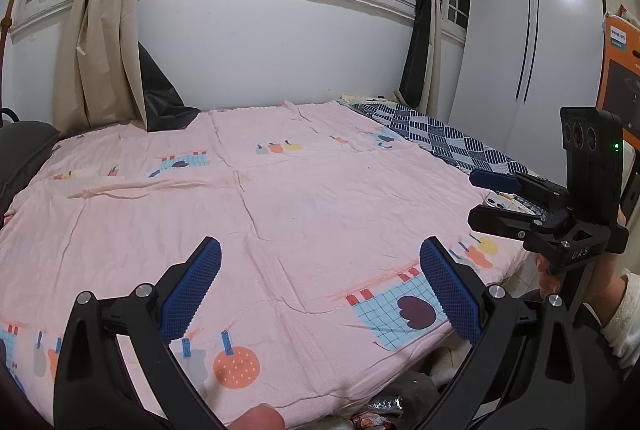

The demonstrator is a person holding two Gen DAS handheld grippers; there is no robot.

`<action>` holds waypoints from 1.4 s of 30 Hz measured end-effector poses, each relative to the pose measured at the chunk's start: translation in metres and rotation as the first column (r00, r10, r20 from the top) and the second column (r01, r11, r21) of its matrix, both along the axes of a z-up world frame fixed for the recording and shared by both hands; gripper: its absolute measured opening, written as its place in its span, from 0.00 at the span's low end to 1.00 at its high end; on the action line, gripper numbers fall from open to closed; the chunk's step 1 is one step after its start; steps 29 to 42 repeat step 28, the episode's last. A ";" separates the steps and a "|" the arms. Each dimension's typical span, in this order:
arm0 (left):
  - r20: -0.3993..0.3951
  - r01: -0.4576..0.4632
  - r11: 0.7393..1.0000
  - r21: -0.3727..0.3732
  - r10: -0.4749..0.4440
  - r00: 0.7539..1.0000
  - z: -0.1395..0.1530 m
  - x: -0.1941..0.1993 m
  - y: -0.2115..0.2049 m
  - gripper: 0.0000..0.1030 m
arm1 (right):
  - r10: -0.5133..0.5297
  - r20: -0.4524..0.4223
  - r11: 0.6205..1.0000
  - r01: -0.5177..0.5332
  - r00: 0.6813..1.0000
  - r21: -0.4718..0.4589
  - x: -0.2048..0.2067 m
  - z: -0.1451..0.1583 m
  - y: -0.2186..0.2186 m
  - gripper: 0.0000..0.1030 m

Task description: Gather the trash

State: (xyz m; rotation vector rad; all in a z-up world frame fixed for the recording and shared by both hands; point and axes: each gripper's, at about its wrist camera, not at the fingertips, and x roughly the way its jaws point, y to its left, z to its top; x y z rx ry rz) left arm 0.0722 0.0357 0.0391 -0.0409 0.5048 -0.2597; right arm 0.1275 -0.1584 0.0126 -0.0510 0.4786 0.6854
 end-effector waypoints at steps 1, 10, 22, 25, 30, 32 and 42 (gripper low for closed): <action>-0.001 0.000 1.000 0.002 0.000 1.000 0.000 0.000 0.000 0.94 | 0.001 0.001 1.000 -0.001 1.000 -0.001 0.000 0.000 0.000 0.93; -0.008 -0.004 1.000 -0.003 0.004 1.000 0.001 0.000 0.000 0.94 | -0.002 -0.005 1.000 0.002 1.000 0.005 0.001 0.000 -0.001 0.93; -0.019 -0.013 1.000 -0.007 0.013 1.000 -0.001 0.002 0.001 0.94 | 0.003 -0.010 1.000 -0.003 1.000 -0.003 0.003 -0.001 -0.001 0.93; -0.025 -0.024 1.000 -0.007 0.024 0.999 -0.002 0.003 0.002 0.94 | 0.002 -0.011 1.000 -0.002 1.000 -0.003 0.002 -0.001 0.000 0.93; -0.029 -0.028 1.000 -0.010 0.027 0.999 -0.003 0.003 0.002 0.94 | 0.000 -0.013 1.000 0.000 1.000 -0.004 0.002 -0.001 0.001 0.93; -0.029 -0.028 1.000 -0.010 0.027 0.999 -0.003 0.003 0.002 0.94 | 0.000 -0.013 1.000 0.000 1.000 -0.004 0.002 -0.001 0.001 0.93; -0.029 -0.028 1.000 -0.010 0.027 0.999 -0.003 0.003 0.002 0.94 | 0.000 -0.013 1.000 0.000 1.000 -0.004 0.002 -0.001 0.001 0.93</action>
